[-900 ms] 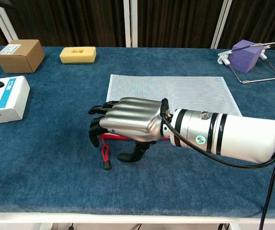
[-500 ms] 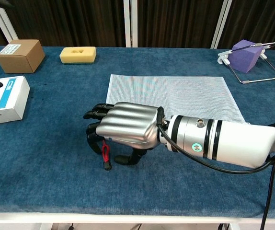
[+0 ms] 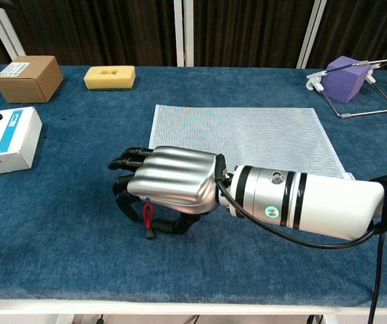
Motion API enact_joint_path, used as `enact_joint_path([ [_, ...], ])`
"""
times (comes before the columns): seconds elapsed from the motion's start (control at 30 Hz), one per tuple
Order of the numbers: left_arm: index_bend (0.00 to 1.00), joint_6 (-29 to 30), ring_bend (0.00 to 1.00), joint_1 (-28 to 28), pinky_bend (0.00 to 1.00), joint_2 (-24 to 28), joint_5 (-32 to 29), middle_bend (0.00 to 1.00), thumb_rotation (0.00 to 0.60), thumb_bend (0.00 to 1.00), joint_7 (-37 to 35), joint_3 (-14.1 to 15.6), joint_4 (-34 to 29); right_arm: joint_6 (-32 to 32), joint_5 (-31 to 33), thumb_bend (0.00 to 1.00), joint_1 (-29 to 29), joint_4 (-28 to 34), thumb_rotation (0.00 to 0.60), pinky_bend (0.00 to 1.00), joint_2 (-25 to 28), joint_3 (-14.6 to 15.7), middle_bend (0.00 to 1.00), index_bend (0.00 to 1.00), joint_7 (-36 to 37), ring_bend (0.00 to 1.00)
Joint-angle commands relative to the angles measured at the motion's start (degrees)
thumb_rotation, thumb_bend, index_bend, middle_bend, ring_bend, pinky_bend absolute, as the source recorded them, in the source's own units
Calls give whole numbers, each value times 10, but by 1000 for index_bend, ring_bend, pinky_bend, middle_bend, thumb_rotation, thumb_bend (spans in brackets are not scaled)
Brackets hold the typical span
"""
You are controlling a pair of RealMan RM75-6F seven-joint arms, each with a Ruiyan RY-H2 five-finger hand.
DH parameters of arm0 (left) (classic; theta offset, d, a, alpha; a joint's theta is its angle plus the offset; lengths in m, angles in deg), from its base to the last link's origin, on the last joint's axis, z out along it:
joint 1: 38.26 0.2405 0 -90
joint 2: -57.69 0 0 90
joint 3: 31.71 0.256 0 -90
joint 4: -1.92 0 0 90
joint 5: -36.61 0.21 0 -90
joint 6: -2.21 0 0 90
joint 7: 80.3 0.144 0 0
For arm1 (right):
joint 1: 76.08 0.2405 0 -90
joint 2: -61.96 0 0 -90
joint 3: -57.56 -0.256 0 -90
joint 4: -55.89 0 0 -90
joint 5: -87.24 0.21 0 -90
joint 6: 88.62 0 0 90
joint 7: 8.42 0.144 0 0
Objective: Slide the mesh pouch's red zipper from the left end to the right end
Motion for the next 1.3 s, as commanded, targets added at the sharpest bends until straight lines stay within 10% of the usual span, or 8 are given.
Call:
enact_joint_path([
  [0.03,214,-2,0,0,71,1,-2,103,600,86,0,1,0,0,0,430,1,-3,600,51,-3,1,268,480,-2,7],
  [0.77,212,10,0,10,71,0,-10,99,600,87,-14,0,10,36,-4,433,-1,-30,600,34,-28,1,319,616,1,7],
  [1.3,226,-97,0,0,74,5,-108,99,600,90,-248,8,51,160,-49,502,-48,128,600,33,139,9,320,648,-60,7],
])
